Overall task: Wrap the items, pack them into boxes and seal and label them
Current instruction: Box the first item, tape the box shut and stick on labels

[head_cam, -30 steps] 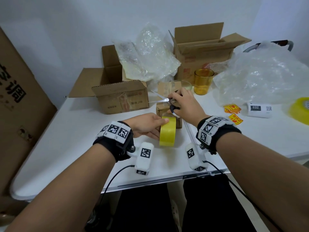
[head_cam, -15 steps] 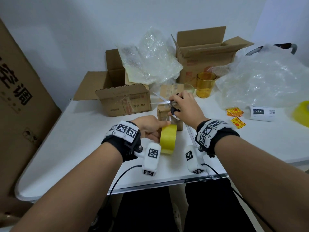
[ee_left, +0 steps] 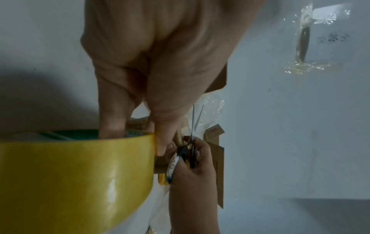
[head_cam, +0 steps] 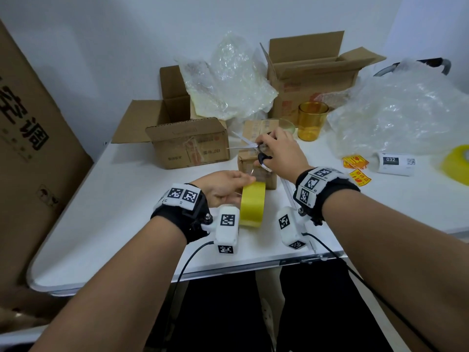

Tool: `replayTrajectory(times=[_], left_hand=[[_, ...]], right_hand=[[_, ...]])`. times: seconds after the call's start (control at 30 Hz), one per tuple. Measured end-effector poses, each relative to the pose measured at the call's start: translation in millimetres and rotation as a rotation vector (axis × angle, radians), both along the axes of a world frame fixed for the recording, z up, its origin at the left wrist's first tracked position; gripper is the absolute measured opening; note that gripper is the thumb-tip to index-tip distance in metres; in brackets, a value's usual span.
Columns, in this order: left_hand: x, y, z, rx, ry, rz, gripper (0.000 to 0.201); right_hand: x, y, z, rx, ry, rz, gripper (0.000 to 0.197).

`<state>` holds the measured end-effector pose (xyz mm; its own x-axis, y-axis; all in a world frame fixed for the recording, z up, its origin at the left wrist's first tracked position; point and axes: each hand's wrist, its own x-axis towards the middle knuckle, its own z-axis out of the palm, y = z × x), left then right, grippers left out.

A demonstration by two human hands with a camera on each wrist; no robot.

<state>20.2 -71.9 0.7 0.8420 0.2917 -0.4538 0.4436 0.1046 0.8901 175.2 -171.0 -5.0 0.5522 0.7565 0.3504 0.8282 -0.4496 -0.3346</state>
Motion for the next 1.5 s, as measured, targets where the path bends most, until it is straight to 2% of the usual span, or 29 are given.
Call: replayTrajectory(times=[0.17, 0.3, 0.4, 0.5, 0.6, 0.73, 0.83, 1.0, 1.1, 1.23, 1.27, 1.37, 1.5], left_hand=[[6.6, 3.4, 1.1, 0.050, 0.042, -0.018, 0.016], [2.4, 9.2, 0.1, 0.018, 0.026, -0.043, 0.021], [1.7, 10.6, -3.1, -0.011, -0.015, -0.027, 0.024], [2.4, 11.7, -4.8, -0.038, -0.025, -0.019, 0.026], [2.6, 10.5, -4.5, -0.058, -0.032, -0.001, 0.024], [1.7, 9.0, -5.0, -0.058, -0.035, 0.020, 0.030], [0.6, 8.9, -5.0, -0.063, -0.031, 0.027, 0.031], [-1.2, 7.7, -4.2, -0.086, -0.031, 0.048, 0.032], [-1.7, 7.5, -3.3, -0.107, -0.034, 0.057, 0.033], [-1.9, 6.8, -1.3, -0.125, -0.038, 0.075, 0.029], [-2.0, 7.2, -0.7, -0.124, -0.035, 0.071, 0.029], [-2.0, 8.4, 0.2, -0.116, -0.026, 0.046, 0.029], [-2.0, 7.2, 1.8, -0.126, -0.032, 0.062, 0.031]], right_hand=[[-0.2, 0.3, 0.7, -0.015, 0.021, -0.007, 0.043], [6.3, -1.7, 14.0, -0.124, 0.106, 0.015, 0.045], [10.2, -11.5, 33.6, -0.041, 0.334, 0.066, 0.035], [14.3, -29.1, 51.8, 0.018, 0.670, 0.040, 0.020], [24.7, -50.2, 56.8, -0.231, 0.937, 0.075, 0.024], [38.6, -75.6, 50.1, -0.540, 1.127, 0.151, 0.057], [49.0, -86.5, 44.4, -0.694, 1.098, 0.088, 0.090], [49.4, -73.2, 29.9, -0.770, 0.928, -0.058, 0.089], [42.6, -57.0, 27.8, -0.781, 0.862, -0.041, 0.091], [33.6, -42.5, 34.8, -0.804, 0.769, -0.001, 0.105], [33.0, -40.8, 36.6, -0.812, 0.755, 0.010, 0.100], [31.7, -39.8, 39.5, -0.775, 0.715, 0.022, 0.062], [29.8, -41.6, 39.2, -0.717, 0.721, 0.111, 0.045]])
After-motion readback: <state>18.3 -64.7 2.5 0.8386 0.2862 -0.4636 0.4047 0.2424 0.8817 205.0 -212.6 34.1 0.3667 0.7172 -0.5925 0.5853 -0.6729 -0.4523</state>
